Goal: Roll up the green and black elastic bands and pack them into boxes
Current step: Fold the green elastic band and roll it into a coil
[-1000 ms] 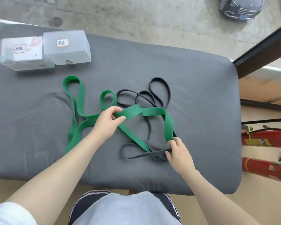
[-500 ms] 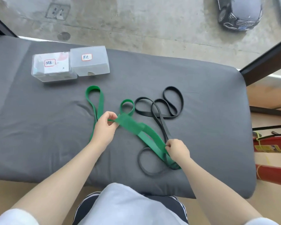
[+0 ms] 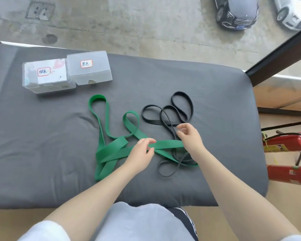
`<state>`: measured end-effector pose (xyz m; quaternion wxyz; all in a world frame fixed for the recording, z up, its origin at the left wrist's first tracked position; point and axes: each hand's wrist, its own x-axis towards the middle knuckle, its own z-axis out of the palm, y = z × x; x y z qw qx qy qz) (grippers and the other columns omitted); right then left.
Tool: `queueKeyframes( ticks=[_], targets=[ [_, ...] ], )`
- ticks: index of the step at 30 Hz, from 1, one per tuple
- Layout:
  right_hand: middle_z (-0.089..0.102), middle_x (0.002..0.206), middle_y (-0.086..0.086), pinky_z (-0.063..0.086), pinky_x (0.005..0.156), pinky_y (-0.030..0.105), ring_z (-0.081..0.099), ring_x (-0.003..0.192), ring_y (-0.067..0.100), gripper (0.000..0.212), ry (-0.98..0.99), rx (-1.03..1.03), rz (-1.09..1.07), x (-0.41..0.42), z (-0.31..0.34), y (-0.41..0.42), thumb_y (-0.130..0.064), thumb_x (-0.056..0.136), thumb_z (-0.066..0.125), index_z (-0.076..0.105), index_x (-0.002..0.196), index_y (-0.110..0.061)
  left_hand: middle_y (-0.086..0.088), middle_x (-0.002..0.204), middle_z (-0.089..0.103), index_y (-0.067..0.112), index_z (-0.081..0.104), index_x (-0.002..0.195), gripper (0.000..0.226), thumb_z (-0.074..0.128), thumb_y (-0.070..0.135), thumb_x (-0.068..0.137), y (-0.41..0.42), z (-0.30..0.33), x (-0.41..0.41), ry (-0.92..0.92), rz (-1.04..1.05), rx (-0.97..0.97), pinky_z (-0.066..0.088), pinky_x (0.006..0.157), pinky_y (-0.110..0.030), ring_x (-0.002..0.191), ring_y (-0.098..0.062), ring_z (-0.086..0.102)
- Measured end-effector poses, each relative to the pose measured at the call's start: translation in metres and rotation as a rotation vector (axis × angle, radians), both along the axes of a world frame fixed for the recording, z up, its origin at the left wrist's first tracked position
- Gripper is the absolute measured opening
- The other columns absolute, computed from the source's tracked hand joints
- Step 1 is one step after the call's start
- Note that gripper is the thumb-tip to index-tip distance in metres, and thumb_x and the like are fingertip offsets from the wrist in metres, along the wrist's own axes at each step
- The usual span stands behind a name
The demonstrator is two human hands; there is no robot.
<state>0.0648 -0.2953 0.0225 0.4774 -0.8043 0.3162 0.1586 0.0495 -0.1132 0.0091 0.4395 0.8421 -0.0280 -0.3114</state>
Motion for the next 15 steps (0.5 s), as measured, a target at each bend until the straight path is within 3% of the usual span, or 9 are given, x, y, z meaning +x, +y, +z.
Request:
queueKeyframes(
  ticks=[3,5,7,9,12,15],
  targets=[
    [0.047,0.128,0.009,0.037,0.099,0.039,0.042,0.121,0.03,0.03,0.227,-0.333,-0.057,-0.03,-0.026,-0.025,-0.02,0.089,0.054,0.052,0.119,-0.016,0.002,0.126,0.05,0.016,0.052,0.124,0.031,0.043,0.013,0.094,-0.015,-0.011,-0.005,0.074,-0.112,0.03,0.033,0.085,-0.015,0.097,-0.01,0.051],
    [0.038,0.137,0.013,0.034,0.101,0.043,0.035,0.126,0.034,0.045,0.348,-0.365,-0.227,-0.05,-0.034,-0.038,-0.026,0.088,0.057,0.043,0.128,-0.013,0.001,0.127,0.049,0.017,0.05,0.126,0.033,0.042,0.012,0.094,-0.028,-0.019,-0.008,0.074,-0.169,0.059,0.035,0.088,-0.019,0.101,-0.013,0.053],
    [0.034,0.14,0.015,0.035,0.099,0.043,0.035,0.126,0.036,0.061,0.457,-0.268,-0.387,-0.067,-0.042,-0.049,-0.033,0.085,0.062,0.035,0.135,-0.01,0.0,0.132,0.047,0.016,0.048,0.129,0.036,0.042,0.011,0.093,-0.043,-0.026,-0.013,0.027,-0.23,0.078,0.038,0.095,-0.024,0.111,-0.016,0.051],
    [0.04,0.136,0.013,0.041,0.094,0.042,0.046,0.118,0.034,0.066,0.492,-0.048,-0.53,-0.079,-0.053,-0.057,-0.036,0.083,0.065,0.034,0.135,-0.009,0.001,0.137,0.043,0.017,0.046,0.131,0.039,0.042,0.01,0.093,-0.061,-0.031,-0.016,-0.042,-0.279,0.091,0.037,0.099,-0.028,0.12,-0.018,0.046],
    [0.054,0.111,0.01,0.052,0.084,0.04,0.06,0.094,0.029,0.046,0.434,0.274,-0.685,-0.087,-0.063,-0.058,-0.032,0.084,0.066,0.043,0.118,-0.011,0.003,0.146,0.034,0.019,0.042,0.136,0.044,0.042,0.01,0.093,-0.089,-0.04,-0.016,-0.146,-0.345,0.137,0.031,0.106,-0.032,0.131,-0.02,0.035],
    [0.054,0.082,0.003,0.051,0.079,0.036,0.057,0.075,0.022,0.025,0.327,0.216,-0.673,-0.084,-0.072,-0.063,-0.016,0.084,0.061,0.046,0.104,-0.011,0.004,0.153,0.023,0.022,0.038,0.14,0.048,0.043,0.012,0.093,-0.113,-0.05,-0.009,-0.199,-0.417,0.192,0.028,0.109,-0.035,0.138,-0.02,0.024]
  ],
)
